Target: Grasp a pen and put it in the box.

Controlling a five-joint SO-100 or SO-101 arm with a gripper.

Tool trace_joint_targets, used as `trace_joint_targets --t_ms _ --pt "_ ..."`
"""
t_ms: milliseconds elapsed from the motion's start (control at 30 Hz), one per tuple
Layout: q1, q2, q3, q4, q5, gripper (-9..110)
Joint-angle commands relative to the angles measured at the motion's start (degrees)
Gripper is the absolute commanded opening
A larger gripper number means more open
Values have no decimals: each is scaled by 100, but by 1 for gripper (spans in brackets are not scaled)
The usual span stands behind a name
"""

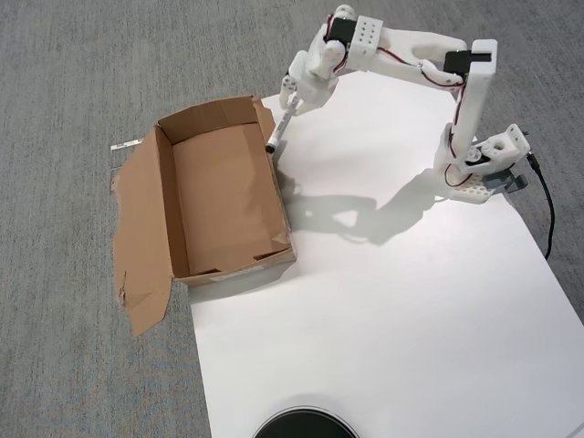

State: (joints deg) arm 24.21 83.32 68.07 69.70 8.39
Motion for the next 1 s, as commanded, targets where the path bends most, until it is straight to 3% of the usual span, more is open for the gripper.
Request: trace_joint_targets --t_ms 0,967 --pt "-505 387 -672 -70 -31 0" --pt "-1332 -466 -971 -79 -31 0"
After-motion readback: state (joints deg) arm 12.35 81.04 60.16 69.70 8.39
